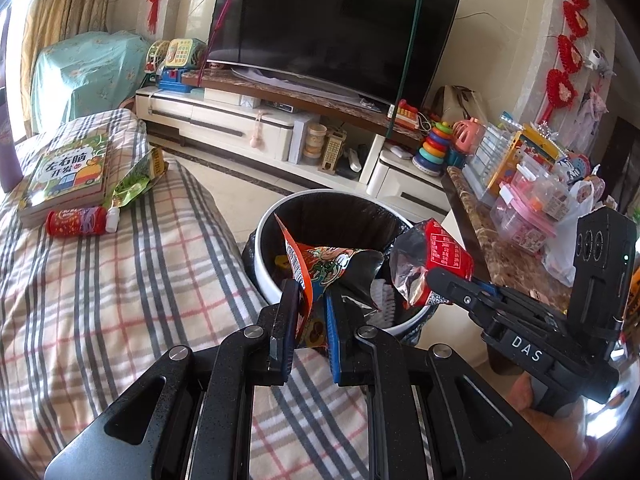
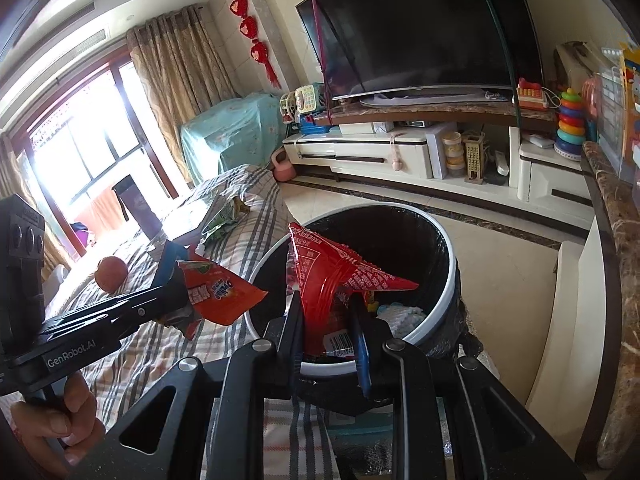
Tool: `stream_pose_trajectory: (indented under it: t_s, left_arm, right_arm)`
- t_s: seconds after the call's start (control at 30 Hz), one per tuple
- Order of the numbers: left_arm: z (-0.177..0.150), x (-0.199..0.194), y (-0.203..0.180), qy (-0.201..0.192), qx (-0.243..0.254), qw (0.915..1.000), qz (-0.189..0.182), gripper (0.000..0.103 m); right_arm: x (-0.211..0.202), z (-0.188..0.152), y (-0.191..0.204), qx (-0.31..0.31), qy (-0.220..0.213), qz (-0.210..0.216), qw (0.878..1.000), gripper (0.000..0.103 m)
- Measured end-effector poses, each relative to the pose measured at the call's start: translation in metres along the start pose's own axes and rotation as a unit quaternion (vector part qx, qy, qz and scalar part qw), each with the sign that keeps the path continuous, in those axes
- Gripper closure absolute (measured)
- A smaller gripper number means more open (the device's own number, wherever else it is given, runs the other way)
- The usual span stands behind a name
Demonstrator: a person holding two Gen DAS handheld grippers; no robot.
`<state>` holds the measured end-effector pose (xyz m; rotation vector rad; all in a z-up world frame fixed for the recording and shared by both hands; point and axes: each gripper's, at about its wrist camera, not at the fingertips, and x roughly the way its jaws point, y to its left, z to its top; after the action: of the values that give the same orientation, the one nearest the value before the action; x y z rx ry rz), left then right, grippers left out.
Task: Collect trash
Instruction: 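Carry the orange bag and red bag over the black bin with both tools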
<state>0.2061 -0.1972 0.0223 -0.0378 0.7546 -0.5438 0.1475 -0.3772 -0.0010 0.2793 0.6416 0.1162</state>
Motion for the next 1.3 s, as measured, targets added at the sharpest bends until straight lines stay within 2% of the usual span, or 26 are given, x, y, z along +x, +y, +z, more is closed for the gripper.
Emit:
stream_pose_trajectory:
  t_s: [1.3]
  left_arm:
    - [0.026,0.047,-0.024,0.02,0.026,0.9994,0.012,0.091]
  right_arm:
    - [0.029,0.028,-0.018,-0.017,0.042,-0.017,0.999,0.081]
